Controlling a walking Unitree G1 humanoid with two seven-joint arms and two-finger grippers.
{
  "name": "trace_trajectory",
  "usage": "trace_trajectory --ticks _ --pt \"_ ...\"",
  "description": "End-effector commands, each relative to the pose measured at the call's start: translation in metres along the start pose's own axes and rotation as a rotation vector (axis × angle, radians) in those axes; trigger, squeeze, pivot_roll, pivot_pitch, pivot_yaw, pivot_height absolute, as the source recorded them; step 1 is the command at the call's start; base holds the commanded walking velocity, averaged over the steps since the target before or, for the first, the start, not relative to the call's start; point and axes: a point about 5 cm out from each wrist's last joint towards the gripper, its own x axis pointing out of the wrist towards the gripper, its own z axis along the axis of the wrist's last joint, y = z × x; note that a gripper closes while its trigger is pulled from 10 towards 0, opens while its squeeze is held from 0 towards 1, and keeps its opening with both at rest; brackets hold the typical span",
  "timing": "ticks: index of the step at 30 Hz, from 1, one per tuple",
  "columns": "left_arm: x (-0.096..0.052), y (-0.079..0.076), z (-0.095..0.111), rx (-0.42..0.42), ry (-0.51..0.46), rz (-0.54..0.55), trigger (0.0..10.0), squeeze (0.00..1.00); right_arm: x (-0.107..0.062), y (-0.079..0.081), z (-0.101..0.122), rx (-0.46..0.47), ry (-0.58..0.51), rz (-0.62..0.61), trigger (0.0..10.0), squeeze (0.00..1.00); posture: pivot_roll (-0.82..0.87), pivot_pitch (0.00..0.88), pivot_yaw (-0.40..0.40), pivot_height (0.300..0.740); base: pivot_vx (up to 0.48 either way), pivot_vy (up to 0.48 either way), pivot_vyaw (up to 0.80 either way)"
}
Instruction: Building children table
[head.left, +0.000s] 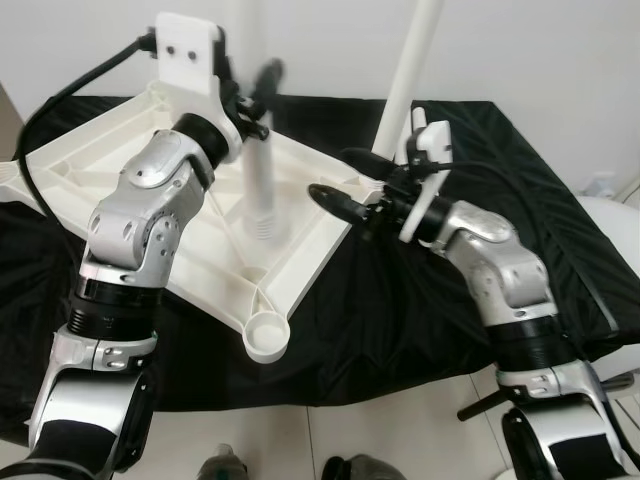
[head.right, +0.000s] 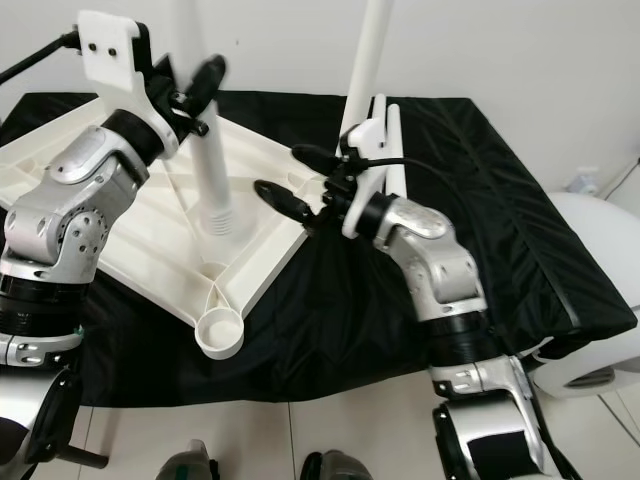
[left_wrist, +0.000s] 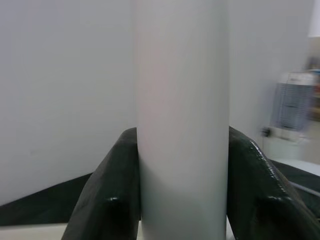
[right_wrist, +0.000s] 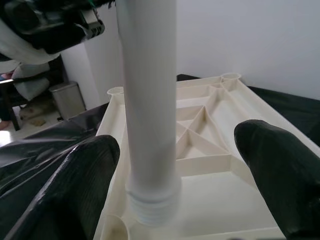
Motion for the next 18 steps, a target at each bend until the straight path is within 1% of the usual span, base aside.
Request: trace_trajectory --ticks 1,2,3,4,5,6,7,8,9,11,18 --pt "0.002 -0.013 0.006 0.022 -0.030 -0.044 10.0 0.00 0.005 -0.002 -0.007 0.029 0.009 -0.009 10.0 0.00 0.06 0.000 -0.081 0.740 0.000 0.000 0.00" --pt "0.003 -0.016 0.006 0.022 -0.036 -0.052 10.0 0.00 0.008 -0.002 -0.009 0.041 0.010 -0.010 10.0 0.00 0.06 0.000 -0.081 0.740 0.000 0.000 0.00" --pt "0.003 -0.016 0.006 0.022 -0.036 -0.052 10.0 0.00 0.008 -0.002 -0.009 0.041 0.010 -0.010 10.0 0.00 0.06 0.000 -0.081 0.740 0.000 0.000 0.00" --pt "0.004 -0.021 0.007 0.017 -0.042 -0.061 10.0 0.00 0.011 -0.002 -0.013 0.056 0.011 -0.010 10.0 0.00 0.06 0.000 -0.082 0.740 0.000 0.000 0.00" --pt "0.004 -0.021 0.007 0.017 -0.042 -0.061 10.0 0.00 0.011 -0.002 -0.013 0.056 0.011 -0.010 10.0 0.00 0.06 0.000 -0.082 0.740 0.000 0.000 0.00" --pt "0.005 -0.025 0.007 0.021 -0.048 -0.071 10.0 0.00 0.014 -0.003 -0.016 0.068 0.013 -0.018 10.0 0.00 0.06 0.000 -0.080 0.740 0.000 0.000 0.00" --pt "0.005 -0.025 0.007 0.021 -0.048 -0.071 10.0 0.00 0.014 -0.003 -0.016 0.068 0.013 -0.018 10.0 0.00 0.06 0.000 -0.080 0.740 0.000 0.000 0.00" --pt "0.006 -0.030 0.008 0.021 -0.054 -0.078 10.0 0.00 0.019 -0.004 -0.018 0.076 0.012 -0.026 10.0 0.00 0.07 0.000 -0.079 0.740 0.000 0.000 0.00" --pt "0.006 -0.030 0.008 0.021 -0.054 -0.078 10.0 0.00 0.019 -0.004 -0.018 0.076 0.012 -0.026 10.0 0.00 0.07 0.000 -0.079 0.740 0.000 0.000 0.00" --pt "0.006 -0.036 0.009 0.020 -0.067 -0.103 10.0 0.00 0.026 -0.005 -0.021 0.081 0.011 -0.037 10.0 0.00 0.07 0.000 -0.077 0.740 0.000 0.000 0.00" --pt "0.006 -0.042 0.007 0.020 -0.065 -0.125 10.0 0.00 0.037 -0.007 -0.015 0.069 -0.018 -0.032 10.0 0.00 0.06 0.000 -0.079 0.740 0.000 0.000 0.00"
